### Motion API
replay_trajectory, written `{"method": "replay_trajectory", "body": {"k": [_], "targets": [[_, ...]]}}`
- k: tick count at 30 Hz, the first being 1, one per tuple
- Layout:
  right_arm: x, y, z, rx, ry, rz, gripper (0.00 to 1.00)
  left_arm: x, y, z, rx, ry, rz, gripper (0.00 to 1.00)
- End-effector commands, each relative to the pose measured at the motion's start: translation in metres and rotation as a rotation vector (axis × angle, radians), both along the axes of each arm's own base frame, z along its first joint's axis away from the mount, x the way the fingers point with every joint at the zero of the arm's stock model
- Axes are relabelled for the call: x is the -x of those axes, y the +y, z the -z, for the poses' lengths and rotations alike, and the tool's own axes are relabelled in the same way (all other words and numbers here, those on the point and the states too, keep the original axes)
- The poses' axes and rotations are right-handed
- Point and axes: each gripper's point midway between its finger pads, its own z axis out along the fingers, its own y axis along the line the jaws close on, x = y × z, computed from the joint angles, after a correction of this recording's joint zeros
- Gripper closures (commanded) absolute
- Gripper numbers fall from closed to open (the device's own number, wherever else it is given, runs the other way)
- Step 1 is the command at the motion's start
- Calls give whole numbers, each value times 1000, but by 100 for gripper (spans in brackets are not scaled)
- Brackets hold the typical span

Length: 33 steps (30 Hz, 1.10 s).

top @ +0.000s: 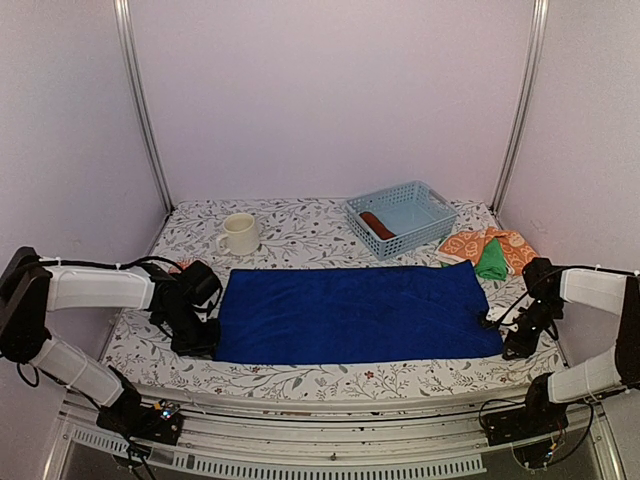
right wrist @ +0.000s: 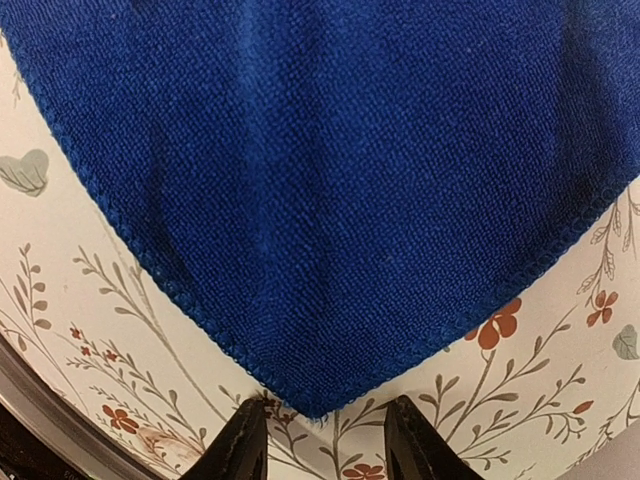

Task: Roll the towels
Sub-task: Adjust the towel at the center of the board.

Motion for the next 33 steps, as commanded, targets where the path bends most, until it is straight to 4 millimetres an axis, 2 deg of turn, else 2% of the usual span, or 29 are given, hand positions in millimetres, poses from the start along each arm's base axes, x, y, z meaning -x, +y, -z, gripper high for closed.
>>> {"method": "replay_trajectory", "body": {"k": [1,6,11,14,25,33], "targets": [[-8,5,-2,-16,-17,-32,58,2,6,1,-29,4,6,100],[-5,7,7,-25,13,-42,65,3,7,0,-29,7,10,100],[3,12,7,-50,39,-65,88,5,9,-1,-36,11,13,100],[14,11,8,-36,70,-83,96,7,11,-3,-44,17,9,100],[57,7,-6,-9,151,-151,97,31,22,-24,-32,45,-17,100],[64,5,-6,3,169,-146,97,53,24,-27,14,82,-32,100]]}}
